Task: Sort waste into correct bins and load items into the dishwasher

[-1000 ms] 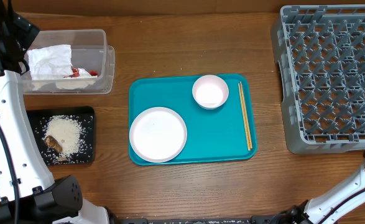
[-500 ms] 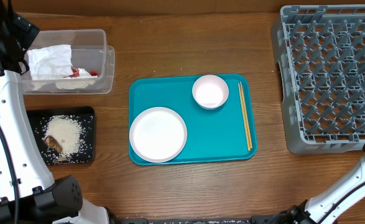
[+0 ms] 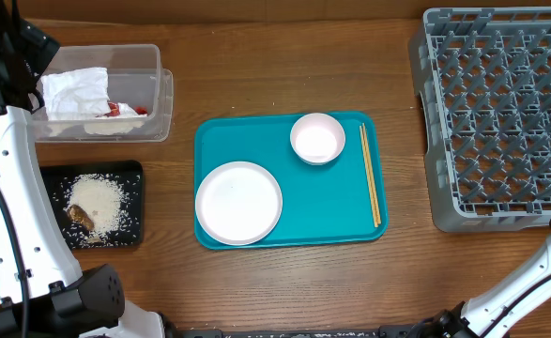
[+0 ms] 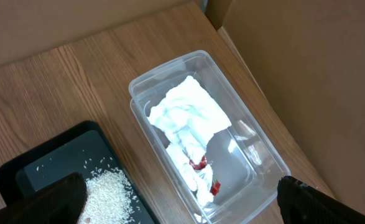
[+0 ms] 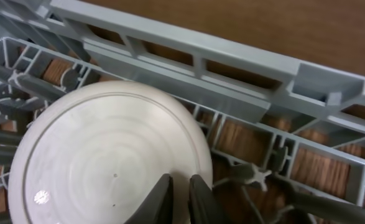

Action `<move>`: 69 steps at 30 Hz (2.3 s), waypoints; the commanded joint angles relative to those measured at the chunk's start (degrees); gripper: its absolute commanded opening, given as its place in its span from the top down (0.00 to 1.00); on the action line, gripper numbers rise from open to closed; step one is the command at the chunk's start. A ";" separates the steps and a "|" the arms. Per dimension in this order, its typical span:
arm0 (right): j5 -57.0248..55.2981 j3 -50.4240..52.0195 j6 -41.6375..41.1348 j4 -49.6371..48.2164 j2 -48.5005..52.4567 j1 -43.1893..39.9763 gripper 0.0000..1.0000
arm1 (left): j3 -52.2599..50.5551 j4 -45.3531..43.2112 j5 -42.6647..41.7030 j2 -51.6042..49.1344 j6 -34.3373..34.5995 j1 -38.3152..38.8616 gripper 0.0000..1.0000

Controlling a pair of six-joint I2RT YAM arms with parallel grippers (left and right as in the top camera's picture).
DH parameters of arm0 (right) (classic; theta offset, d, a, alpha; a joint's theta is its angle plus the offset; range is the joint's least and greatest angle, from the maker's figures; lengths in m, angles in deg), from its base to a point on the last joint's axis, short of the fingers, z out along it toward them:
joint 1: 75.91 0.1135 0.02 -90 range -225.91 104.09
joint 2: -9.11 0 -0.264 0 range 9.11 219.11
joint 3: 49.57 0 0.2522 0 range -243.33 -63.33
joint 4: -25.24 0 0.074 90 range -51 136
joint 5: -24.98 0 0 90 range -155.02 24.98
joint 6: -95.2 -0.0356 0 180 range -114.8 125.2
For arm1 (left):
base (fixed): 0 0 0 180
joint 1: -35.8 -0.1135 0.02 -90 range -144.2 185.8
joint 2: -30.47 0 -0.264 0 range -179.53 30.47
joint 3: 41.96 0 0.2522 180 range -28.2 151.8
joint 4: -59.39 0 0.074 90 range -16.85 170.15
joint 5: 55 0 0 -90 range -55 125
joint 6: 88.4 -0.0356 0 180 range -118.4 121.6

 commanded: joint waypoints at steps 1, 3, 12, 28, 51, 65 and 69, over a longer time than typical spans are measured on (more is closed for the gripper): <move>2.43 -0.79 -0.04 -0.33 -5.16 -0.04 0.87 | 0.11 -0.02 0.98 -0.26 0.35 0.04 0.00; 4.02 -0.79 -1.84 -0.42 -8.37 -0.07 0.84 | 0.11 -0.02 0.98 -0.26 0.35 0.04 0.00; 9.51 -0.79 -5.18 5.46 -22.08 -0.31 0.67 | 0.11 -0.02 0.98 -0.26 0.35 0.04 0.00; -7.54 4.90 -32.46 41.03 -25.75 -2.01 0.96 | 0.11 -0.02 0.98 -0.26 0.35 0.04 0.00; -1.86 13.73 -22.45 23.65 -16.28 -3.48 0.96 | 0.11 -0.02 0.98 -0.26 0.35 0.04 0.00; -0.55 13.73 -21.81 17.20 -15.21 -3.48 0.96 | 0.11 -0.02 0.98 -0.26 0.35 0.04 0.00; 0.39 13.73 -21.81 14.99 -14.93 -3.48 0.96 | 0.11 -0.04 0.98 -0.26 0.35 0.04 0.00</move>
